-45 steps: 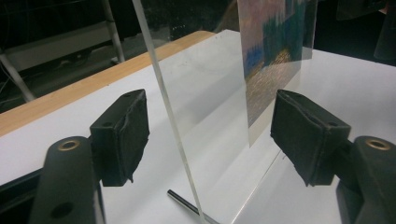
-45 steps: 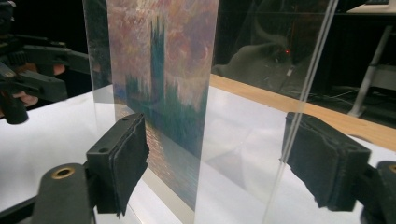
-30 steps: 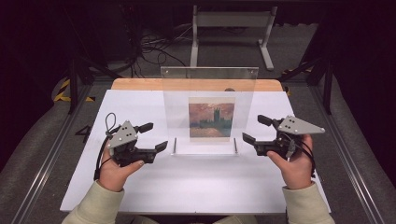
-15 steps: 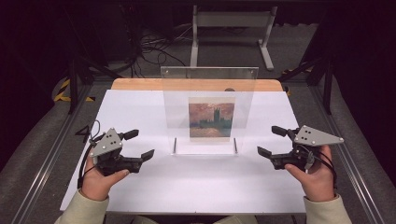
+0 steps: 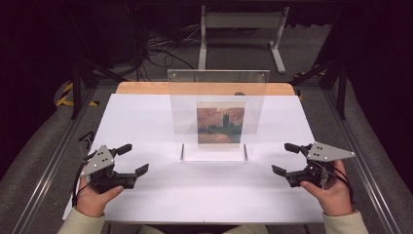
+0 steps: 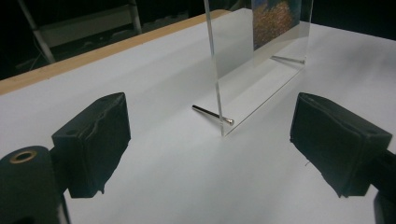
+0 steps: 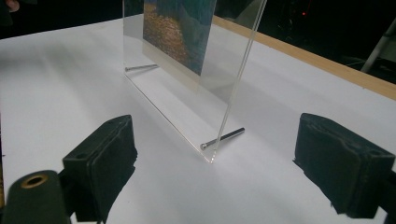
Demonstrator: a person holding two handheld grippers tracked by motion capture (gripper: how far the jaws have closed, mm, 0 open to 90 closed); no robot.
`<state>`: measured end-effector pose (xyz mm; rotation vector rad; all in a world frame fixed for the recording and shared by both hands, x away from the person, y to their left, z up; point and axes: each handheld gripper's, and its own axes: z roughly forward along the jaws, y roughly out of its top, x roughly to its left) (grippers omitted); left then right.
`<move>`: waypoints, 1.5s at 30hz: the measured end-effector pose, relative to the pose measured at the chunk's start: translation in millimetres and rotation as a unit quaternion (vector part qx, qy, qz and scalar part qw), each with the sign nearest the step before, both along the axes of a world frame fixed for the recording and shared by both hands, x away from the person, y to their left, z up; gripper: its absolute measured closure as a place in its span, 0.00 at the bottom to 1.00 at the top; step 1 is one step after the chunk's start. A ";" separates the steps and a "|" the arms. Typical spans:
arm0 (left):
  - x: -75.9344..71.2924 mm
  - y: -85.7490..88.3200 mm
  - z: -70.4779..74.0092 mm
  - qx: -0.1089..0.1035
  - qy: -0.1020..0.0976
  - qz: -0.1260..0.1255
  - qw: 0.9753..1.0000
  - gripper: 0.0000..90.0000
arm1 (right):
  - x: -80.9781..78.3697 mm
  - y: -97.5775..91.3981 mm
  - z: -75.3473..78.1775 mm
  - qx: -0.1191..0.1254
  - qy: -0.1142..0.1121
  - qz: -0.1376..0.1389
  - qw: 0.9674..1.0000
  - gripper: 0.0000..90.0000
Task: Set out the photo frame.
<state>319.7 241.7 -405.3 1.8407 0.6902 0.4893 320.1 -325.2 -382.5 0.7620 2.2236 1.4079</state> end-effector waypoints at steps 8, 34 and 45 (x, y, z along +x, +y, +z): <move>-0.2 10.7 -22.5 -0.019 0.003 0.010 1.000 0.15 | 6.0 -1.8 -28.3 0.016 0.011 -0.003 1.000 0.13; 14.5 9.3 -62.1 -0.016 0.043 0.029 0.999 0.16 | 10.8 -8.4 -71.3 0.031 0.031 -0.072 0.996 0.06; 15.5 10.0 -61.8 -0.019 0.048 0.033 0.998 0.15 | 12.4 -9.9 -71.3 0.038 0.040 -0.081 0.995 0.03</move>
